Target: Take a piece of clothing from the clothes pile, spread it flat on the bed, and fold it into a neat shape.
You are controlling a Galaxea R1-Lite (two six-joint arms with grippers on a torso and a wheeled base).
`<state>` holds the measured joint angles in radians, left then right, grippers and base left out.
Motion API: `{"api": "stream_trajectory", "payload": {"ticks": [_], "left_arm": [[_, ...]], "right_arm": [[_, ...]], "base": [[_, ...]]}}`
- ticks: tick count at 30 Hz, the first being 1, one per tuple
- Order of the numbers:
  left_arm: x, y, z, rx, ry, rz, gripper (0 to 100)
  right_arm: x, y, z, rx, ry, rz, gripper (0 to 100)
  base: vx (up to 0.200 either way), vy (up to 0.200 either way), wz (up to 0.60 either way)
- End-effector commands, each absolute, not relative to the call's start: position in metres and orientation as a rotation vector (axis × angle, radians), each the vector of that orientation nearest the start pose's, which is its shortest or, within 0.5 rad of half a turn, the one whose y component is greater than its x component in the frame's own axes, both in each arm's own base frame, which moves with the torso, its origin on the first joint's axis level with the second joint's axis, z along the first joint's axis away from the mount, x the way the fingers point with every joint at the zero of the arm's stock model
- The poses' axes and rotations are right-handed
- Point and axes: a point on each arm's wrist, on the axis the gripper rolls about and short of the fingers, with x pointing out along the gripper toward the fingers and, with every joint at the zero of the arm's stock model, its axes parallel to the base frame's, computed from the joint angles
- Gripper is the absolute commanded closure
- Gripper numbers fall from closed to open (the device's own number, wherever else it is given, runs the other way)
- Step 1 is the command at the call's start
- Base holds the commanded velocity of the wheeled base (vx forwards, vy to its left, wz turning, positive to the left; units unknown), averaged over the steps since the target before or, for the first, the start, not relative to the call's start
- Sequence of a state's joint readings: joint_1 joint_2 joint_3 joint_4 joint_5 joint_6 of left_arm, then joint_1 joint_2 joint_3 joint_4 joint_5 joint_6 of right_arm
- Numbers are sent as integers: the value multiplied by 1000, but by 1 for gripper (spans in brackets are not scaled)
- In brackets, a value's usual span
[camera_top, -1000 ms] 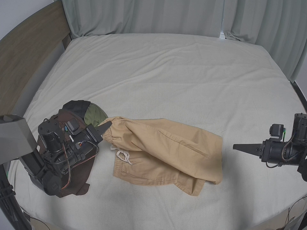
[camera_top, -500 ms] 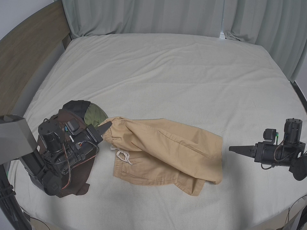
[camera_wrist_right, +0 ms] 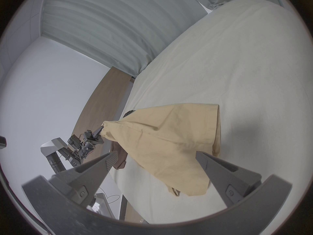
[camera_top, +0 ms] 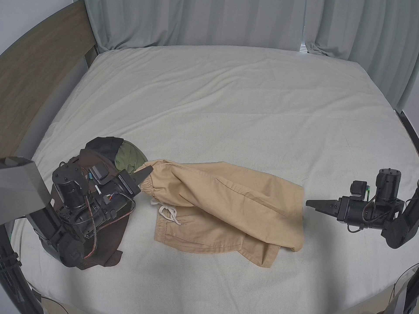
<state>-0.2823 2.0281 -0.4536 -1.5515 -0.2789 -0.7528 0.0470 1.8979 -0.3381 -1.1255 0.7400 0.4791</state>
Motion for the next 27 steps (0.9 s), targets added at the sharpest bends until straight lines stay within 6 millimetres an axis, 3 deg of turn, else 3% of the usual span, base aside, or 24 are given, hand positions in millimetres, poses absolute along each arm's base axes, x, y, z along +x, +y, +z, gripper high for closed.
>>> {"api": "stream_trajectory", "payload": {"ticks": [1, 22, 27], "left_arm": [[295, -92, 91, -733, 236, -524, 100], [295, -92, 91, -733, 236, -524, 100], [295, -92, 91, -733, 236, -524, 100]], "right_arm": [[268, 27, 45, 622, 659, 638, 0], [290, 30, -13, 633, 616, 581, 0], [292, 31, -17, 646, 630, 580, 0]], "base": [[0, 0, 0], [0, 0, 0], [0, 0, 0]]}}
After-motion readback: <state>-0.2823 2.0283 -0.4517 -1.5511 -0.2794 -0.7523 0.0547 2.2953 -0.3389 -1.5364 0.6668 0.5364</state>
